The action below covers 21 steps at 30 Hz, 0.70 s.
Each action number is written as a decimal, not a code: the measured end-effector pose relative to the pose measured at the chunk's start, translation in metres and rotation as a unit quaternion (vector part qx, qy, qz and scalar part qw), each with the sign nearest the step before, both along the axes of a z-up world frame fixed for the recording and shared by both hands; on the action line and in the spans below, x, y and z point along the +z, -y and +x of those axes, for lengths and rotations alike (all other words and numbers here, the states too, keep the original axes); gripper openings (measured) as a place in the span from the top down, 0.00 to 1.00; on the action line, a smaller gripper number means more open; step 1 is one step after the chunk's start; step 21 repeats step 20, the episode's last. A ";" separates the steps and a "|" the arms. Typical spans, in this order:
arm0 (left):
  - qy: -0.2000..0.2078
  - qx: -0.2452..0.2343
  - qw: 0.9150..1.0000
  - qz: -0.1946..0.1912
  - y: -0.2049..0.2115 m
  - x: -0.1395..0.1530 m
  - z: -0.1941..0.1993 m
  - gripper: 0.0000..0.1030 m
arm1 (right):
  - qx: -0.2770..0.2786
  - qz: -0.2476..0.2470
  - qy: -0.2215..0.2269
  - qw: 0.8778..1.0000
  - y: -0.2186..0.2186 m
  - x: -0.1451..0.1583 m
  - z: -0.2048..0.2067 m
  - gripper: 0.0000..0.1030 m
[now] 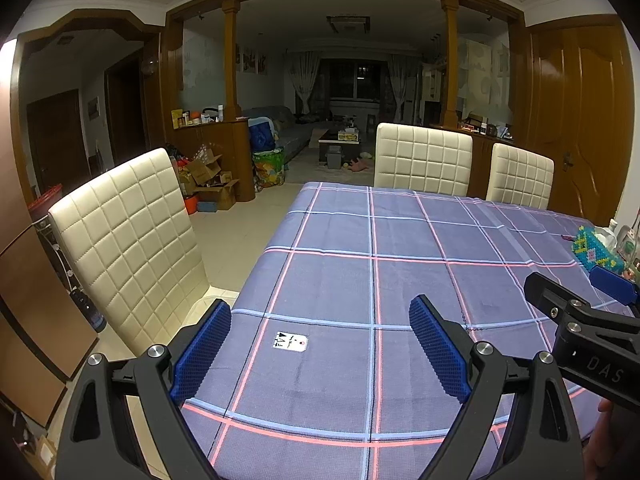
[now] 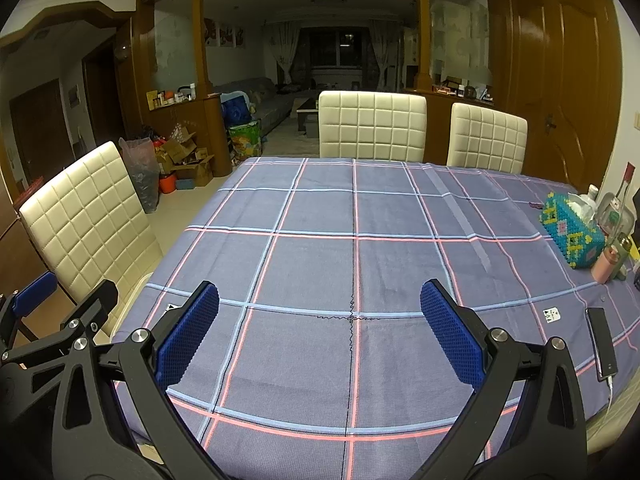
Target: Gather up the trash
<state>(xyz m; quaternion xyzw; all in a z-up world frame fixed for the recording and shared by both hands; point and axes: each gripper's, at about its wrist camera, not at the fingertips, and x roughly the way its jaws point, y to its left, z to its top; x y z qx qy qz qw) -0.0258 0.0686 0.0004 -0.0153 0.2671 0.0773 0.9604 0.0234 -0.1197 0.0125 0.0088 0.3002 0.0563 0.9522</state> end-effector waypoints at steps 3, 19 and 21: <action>-0.001 -0.002 1.000 -0.001 0.000 0.000 0.000 0.14 | 0.000 -0.001 0.000 1.000 0.000 0.000 0.001 0.04; -0.005 -0.004 1.000 -0.015 -0.003 -0.001 0.002 0.14 | -0.004 -0.001 0.002 1.000 0.001 0.001 0.001 0.04; -0.004 -0.004 1.000 -0.013 -0.003 -0.001 0.002 0.14 | -0.003 -0.001 0.002 1.000 0.001 0.000 0.000 0.04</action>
